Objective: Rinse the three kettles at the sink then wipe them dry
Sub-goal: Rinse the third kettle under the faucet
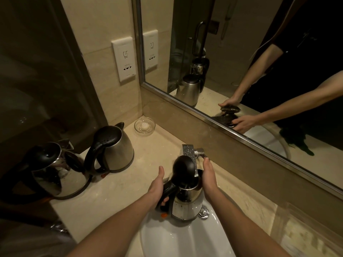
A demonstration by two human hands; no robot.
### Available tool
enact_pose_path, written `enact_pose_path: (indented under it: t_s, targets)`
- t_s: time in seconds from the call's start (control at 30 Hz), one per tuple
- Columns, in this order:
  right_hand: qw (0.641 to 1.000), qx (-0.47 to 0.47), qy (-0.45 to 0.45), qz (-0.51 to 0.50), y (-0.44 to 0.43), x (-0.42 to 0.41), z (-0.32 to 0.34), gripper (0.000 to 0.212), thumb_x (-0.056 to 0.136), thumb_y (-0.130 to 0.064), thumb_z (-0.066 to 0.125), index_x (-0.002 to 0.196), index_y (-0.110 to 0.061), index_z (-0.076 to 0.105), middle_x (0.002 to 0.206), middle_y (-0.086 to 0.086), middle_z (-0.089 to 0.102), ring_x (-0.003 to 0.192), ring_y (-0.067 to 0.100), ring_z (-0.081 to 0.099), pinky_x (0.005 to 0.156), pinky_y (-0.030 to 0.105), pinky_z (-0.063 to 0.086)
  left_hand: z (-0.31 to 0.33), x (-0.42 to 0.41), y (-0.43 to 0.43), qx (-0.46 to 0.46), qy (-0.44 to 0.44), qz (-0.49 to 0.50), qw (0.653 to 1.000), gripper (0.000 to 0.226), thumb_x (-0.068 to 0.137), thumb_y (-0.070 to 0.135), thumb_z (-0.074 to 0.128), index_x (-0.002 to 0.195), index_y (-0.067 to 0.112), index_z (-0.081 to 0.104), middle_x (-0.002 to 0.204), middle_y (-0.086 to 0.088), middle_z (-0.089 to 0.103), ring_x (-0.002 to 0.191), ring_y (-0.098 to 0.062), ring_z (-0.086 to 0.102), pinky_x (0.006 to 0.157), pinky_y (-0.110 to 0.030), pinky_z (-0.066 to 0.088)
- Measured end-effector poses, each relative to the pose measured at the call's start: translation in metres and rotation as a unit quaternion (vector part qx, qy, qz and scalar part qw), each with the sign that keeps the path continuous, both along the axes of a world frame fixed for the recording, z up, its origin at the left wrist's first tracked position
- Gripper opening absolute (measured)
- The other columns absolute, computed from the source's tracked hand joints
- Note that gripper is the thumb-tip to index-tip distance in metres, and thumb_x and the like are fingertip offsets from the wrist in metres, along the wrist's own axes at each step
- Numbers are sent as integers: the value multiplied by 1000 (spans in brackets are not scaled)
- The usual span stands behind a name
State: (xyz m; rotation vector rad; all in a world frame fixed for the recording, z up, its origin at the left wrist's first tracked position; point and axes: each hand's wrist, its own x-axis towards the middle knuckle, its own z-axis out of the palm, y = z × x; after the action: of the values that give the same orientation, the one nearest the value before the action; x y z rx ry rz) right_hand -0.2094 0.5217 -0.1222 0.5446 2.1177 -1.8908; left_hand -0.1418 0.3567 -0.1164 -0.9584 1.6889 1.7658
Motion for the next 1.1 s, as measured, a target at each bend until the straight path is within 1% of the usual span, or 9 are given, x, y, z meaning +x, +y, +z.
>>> enact_pose_path:
  t_s: [0.4,0.47,0.57,0.67,0.73,0.83,0.9,0.97,1.1]
  targets:
    - [1000,-8,-4,4,3,-1,-1,104,65,-100,28,146,-38,44,150,-4,48,137,26,46,115,55,32,2,1,3,12,8,-5,1000,83,90,82,16,67,10,50,47,-5,51,36,-17,44,44,-26,36]
    - [1000,-1,0,8,3,-1,2,89,81,-89,25,149,-33,42,154,-2,44,141,25,42,117,54,29,0,1,3,16,5,-10,1000,85,88,84,16,70,9,52,47,-6,51,36,-17,44,44,-26,36]
    - [1000,13,-2,8,3,0,5,96,77,-91,24,150,-32,41,155,-2,43,142,26,40,118,54,27,-3,1,2,20,3,-10,1000,87,87,85,15,73,8,54,48,-6,52,36,-17,45,44,-26,37]
    - [1000,4,9,2,4,0,5,72,97,-70,24,152,-27,40,157,0,40,145,26,35,119,52,25,-1,1,1,14,3,-4,1000,86,88,84,16,67,9,52,48,-6,52,37,-18,45,45,-26,37]
    - [1000,4,8,-2,5,-2,5,68,99,-66,24,152,-26,40,157,1,39,145,26,34,119,52,25,1,2,1,8,4,1,1000,85,89,83,16,62,10,50,48,-6,52,37,-17,45,45,-25,37]
    - [1000,-5,-8,-1,5,-1,4,80,90,-77,26,151,-26,41,156,4,41,145,28,36,119,53,26,1,2,1,7,3,5,1000,85,89,83,16,63,9,51,48,-6,53,37,-17,46,44,-25,38]
    - [1000,-10,-29,2,5,-1,0,103,70,-92,26,149,-28,43,154,6,44,143,28,38,118,56,26,2,2,2,2,-1,11,1000,85,89,83,17,62,10,50,48,-6,53,37,-17,46,44,-25,38]
    - [999,-15,-36,3,5,-1,-3,114,59,-97,27,148,-29,44,152,6,47,142,28,39,117,56,27,2,2,2,1,-3,15,1000,84,89,83,18,60,10,49,48,-6,52,37,-17,45,44,-25,38]
    - [999,-14,-36,-1,4,0,-2,99,75,-87,26,149,-23,43,153,6,45,142,29,39,117,54,28,2,2,1,-4,-14,22,1000,84,87,85,20,73,10,56,48,-4,52,41,-17,47,45,-24,37]
